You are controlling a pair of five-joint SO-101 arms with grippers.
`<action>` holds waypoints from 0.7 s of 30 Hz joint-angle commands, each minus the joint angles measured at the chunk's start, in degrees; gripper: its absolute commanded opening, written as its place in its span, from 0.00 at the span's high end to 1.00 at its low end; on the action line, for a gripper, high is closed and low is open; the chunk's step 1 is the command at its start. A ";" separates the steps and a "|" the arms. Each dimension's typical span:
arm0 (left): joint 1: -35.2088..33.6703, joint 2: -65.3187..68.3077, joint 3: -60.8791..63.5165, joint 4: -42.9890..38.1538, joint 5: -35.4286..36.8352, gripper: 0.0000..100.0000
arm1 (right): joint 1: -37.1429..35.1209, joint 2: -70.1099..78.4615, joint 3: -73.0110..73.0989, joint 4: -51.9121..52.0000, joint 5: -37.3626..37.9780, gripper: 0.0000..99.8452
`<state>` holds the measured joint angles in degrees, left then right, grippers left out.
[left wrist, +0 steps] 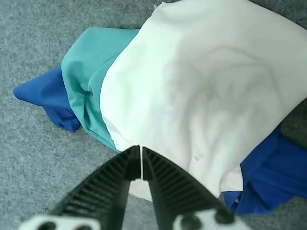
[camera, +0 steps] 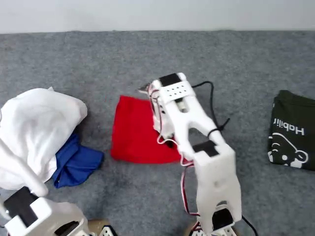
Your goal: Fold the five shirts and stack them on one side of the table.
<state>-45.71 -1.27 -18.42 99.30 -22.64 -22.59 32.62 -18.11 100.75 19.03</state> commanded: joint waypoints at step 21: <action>1.49 -14.07 -2.07 1.23 -3.60 0.98 | 25.01 1.27 -17.76 -17.89 60.31 0.99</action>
<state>-44.66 -12.62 -18.42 99.38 -25.80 2.29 32.62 -25.14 84.84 75.91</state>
